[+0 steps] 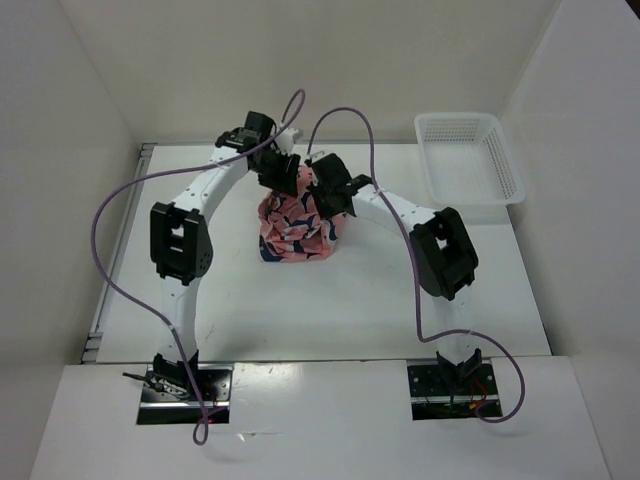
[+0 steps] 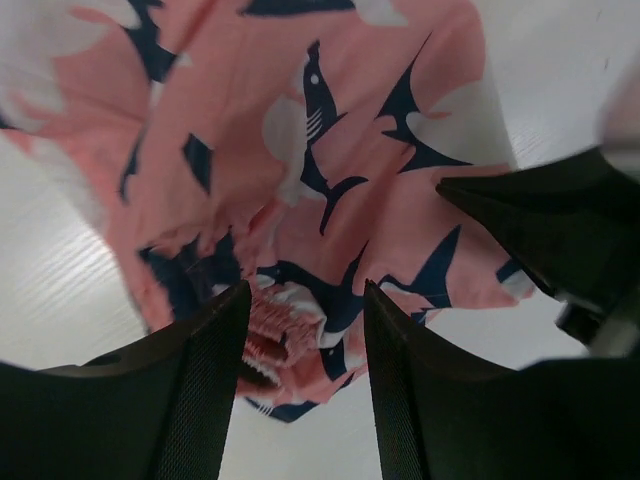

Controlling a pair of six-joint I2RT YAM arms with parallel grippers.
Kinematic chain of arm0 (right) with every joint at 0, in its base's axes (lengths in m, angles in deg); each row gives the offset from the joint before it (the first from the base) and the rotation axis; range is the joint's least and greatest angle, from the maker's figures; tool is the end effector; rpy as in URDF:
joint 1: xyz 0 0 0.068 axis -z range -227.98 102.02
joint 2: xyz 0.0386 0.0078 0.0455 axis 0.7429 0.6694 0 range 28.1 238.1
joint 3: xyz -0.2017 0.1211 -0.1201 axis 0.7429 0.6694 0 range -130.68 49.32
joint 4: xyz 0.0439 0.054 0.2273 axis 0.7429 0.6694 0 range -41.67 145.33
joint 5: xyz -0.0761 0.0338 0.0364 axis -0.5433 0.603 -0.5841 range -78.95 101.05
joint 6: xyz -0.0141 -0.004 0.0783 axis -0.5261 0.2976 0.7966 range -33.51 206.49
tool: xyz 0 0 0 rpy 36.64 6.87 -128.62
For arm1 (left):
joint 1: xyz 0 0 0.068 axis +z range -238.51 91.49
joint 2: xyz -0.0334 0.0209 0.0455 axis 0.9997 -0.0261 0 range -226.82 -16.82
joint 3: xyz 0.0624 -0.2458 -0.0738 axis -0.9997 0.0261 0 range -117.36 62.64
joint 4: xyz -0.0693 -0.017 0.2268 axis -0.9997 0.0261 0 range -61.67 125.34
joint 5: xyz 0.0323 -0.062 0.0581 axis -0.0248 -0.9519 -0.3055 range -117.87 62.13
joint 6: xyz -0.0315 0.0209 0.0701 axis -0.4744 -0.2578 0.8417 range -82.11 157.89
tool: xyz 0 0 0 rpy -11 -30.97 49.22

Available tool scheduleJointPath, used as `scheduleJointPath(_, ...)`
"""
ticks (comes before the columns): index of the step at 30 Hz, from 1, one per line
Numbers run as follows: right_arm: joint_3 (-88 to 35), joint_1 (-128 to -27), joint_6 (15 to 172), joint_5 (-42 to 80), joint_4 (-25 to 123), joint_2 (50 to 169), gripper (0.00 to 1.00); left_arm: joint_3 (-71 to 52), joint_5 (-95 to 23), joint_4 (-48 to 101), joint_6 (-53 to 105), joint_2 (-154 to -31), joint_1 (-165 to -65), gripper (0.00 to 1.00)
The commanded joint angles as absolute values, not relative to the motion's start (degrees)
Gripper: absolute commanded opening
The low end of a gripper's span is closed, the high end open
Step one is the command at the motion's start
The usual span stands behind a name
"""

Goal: Fold and stack the shorts
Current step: Fold the shorts

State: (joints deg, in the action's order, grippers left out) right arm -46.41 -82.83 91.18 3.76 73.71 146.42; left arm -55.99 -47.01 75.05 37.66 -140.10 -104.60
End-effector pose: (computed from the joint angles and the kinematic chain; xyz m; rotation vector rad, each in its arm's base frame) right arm 0.3840 0.2567 0.2035 -0.5691 2.3379 0.1683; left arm 0.4455 -0.1519 0.2602 0.4852 2.4257 -0.5350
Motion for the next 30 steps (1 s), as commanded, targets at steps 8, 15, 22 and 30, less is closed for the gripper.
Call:
scheduleJointPath(8, -25.66, -84.19, 87.65, 12.02, 66.97, 140.77, 0.0, -59.88, -40.2, 75.36, 37.89, -153.31, -102.39, 0.57)
scheduleJointPath(15, -18.9, -84.72, 85.27, 14.3, 66.96, 139.45, 0.0, -60.41, -37.37, 74.83, 37.89, -155.34, -100.55, 0.57)
scheduleJointPath(22, -20.1, -84.72, 80.34, 16.68, 69.77, 132.96, 0.0, -59.88, -43.16, 75.35, 37.89, -150.51, -100.55, 0.6)
scheduleJointPath(30, -42.78, -79.28, 86.04, 20.98, 67.49, 134.69, 0.0, -59.36, -42.64, 77.81, 37.89, -137.85, -103.62, 0.64)
